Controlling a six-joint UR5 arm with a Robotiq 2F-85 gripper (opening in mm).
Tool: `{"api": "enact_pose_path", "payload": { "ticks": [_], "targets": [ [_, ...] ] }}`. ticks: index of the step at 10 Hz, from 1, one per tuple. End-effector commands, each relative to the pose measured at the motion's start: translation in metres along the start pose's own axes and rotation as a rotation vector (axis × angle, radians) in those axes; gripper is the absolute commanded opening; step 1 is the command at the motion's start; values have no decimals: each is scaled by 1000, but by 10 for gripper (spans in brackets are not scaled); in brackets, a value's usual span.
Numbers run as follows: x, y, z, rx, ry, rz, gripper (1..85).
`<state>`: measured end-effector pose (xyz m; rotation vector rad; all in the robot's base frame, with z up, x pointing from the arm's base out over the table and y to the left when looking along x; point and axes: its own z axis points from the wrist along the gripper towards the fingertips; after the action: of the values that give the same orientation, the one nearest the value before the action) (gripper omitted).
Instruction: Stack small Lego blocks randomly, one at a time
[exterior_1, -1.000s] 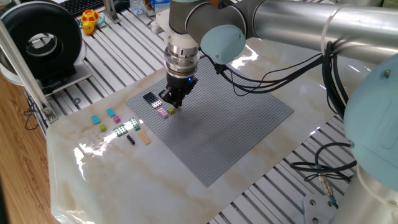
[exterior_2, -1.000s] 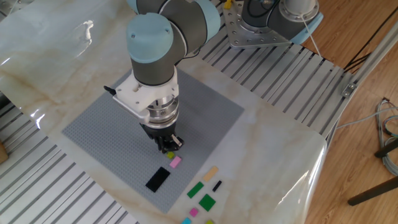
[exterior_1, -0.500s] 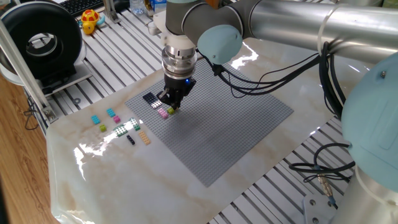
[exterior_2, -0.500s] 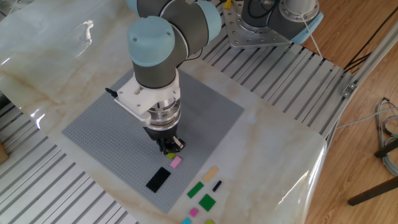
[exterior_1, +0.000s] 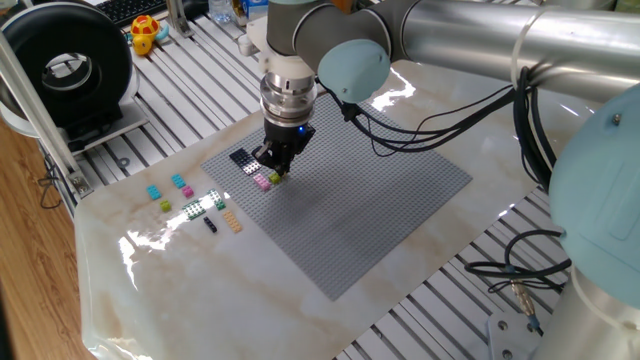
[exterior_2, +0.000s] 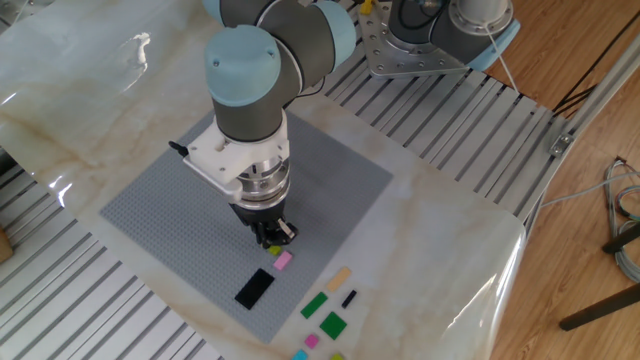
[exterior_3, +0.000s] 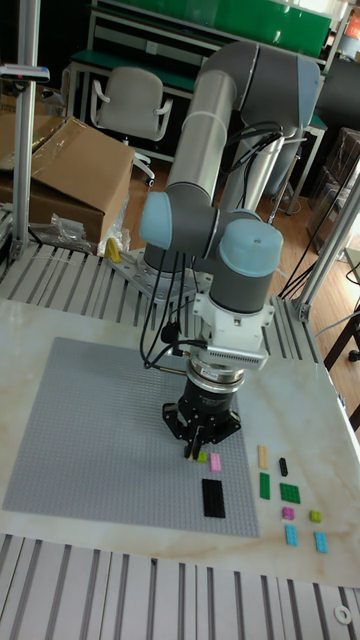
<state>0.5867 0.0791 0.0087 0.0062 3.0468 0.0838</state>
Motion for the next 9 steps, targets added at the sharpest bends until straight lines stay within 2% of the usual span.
{"api": "enact_pose_path", "payload": {
  "ticks": [1, 9],
  "targets": [
    [0, 0, 0, -10, -3, 4, 13],
    [0, -1, 2, -12, -4, -7, 13]
  ]
}}
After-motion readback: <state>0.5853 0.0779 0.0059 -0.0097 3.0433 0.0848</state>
